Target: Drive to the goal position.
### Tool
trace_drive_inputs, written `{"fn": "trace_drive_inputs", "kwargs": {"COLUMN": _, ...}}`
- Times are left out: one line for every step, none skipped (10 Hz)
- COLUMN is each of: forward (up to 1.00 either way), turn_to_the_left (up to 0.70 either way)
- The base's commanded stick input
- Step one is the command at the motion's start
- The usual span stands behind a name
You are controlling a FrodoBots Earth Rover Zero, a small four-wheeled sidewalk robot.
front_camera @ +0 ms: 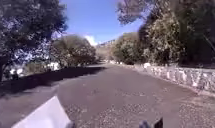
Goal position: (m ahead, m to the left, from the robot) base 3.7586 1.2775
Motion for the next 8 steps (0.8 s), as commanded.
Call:
{"fn": "trace_drive_inputs", "kwargs": {"forward": 0.7, "turn_to_the_left": 0.0}}
{"fn": "trace_drive_inputs", "kwargs": {"forward": 0.7, "turn_to_the_left": 0.0}}
{"fn": "trace_drive_inputs", "kwargs": {"forward": 0.7, "turn_to_the_left": 0.0}}
{"fn": "trace_drive_inputs", "kwargs": {"forward": 0.7, "turn_to_the_left": 0.0}}
{"fn": "trace_drive_inputs", "kwargs": {"forward": 0.7, "turn_to_the_left": 0.0}}
{"fn": "trace_drive_inputs", "kwargs": {"forward": 0.7, "turn_to_the_left": 0.0}}
{"fn": "trace_drive_inputs", "kwargs": {"forward": 0.7, "turn_to_the_left": 0.0}}
{"fn": "trace_drive_inputs", "kwargs": {"forward": 0.7, "turn_to_the_left": 0.0}}
